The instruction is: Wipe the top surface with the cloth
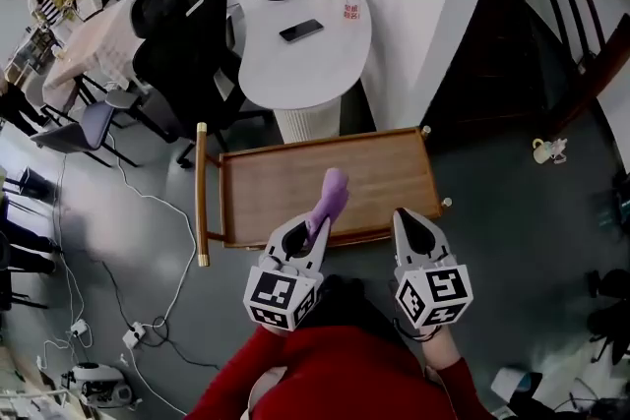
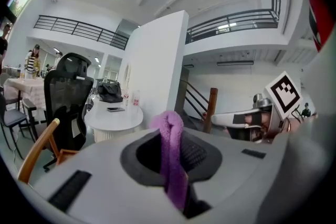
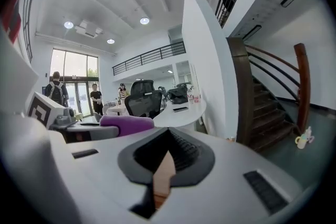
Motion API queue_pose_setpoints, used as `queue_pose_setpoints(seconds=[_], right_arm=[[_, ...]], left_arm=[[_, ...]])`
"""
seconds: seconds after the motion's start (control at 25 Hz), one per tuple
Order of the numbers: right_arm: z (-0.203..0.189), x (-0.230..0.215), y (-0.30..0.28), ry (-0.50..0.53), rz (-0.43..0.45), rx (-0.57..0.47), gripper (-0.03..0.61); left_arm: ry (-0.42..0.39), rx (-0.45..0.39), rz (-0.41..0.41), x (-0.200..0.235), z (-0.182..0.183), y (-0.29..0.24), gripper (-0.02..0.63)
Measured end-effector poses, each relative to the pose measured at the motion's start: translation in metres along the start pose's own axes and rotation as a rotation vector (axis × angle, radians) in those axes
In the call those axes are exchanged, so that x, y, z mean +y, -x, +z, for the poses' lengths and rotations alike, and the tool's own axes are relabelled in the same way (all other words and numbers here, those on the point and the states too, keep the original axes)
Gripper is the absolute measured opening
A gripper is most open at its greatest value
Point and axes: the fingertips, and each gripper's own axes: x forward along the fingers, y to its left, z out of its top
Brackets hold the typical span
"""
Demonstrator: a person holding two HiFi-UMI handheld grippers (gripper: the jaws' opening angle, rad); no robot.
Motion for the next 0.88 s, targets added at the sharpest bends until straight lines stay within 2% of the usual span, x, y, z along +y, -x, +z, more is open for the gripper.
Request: queue_pose_setpoints(seconds=[0.4, 0.52, 0.68, 0.76, 0.88], right_arm=[[0.013, -0.030, -0.058, 0.025, -0.013, 0.039, 0.003], [0.008, -0.049, -0.057, 0.004, -0.056, 0.056, 0.003], [0.001, -0.078, -0.052, -0.021, -0.120, 0.074, 0.003], [-0.001, -0.091, -0.043, -0.038, -0.161, 0.074, 0.003], [-0.002, -0.106, -0.027, -0.054, -0.219, 0.078, 0.003]], left_arm=[[0.012, 0.004, 0.019, 0.043, 0.009, -0.061, 0.049], [0.004, 0.030, -0.071, 0.041, 0.015, -0.102, 0.049], [0.120, 0.063, -0.275, -0.006, 0.017, -0.192, 0.049], [0.136, 0.086, -0.327, -0.038, 0.008, -0.234, 0.049], [0.131, 0.120, -0.358, -0.078, -0.009, -0.275, 0.049]])
